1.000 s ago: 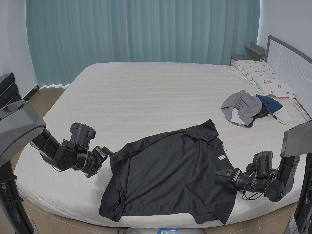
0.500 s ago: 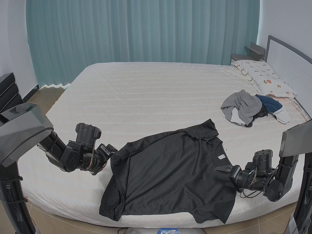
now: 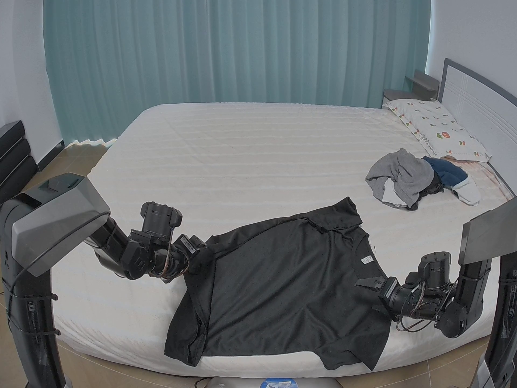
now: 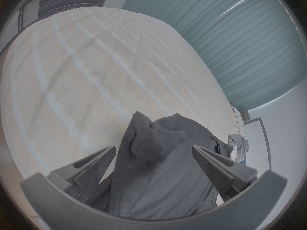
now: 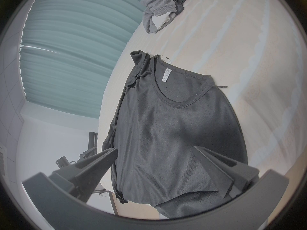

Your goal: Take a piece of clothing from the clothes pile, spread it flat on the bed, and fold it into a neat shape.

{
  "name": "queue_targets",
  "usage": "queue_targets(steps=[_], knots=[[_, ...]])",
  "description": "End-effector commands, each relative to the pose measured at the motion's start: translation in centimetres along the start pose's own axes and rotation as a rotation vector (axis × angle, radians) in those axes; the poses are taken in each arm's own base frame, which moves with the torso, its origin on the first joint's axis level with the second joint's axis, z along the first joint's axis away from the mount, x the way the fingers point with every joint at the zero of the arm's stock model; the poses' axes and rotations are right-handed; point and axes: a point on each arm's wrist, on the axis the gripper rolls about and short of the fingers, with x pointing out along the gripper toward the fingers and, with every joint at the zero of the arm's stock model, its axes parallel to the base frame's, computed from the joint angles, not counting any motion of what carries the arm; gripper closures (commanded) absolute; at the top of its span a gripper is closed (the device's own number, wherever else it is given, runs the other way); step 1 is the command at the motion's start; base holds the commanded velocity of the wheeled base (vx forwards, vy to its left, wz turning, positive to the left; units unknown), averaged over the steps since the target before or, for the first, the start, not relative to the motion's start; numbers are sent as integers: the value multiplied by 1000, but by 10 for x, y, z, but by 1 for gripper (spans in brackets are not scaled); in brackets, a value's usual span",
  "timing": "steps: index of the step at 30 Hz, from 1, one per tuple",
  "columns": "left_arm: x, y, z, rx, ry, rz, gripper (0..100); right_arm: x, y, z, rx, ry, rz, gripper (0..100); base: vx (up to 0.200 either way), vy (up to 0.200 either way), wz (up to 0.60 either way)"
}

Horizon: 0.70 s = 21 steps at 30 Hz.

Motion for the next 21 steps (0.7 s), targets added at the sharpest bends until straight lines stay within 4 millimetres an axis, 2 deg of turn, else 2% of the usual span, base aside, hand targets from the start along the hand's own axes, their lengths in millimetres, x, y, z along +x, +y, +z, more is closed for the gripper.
queue_targets(steps=[1,5,12,18,21], knots=[[24,1,0,7,1,11,100,0,-1,0,1,3,-1,0,0,0,0],[32,-6,7,4,-28,-6,100,0,-1,0,1,3,-1,0,0,0,0],[48,-3,30,39,-133,26,100,0,-1,0,1,3,-1,0,0,0,0],[53,-15,74,7,-270,-25,100,0,-1,0,1,3,-1,0,0,0,0],[58,-20,86,4,-305,-53,100,0,-1,0,1,3,-1,0,0,0,0]])
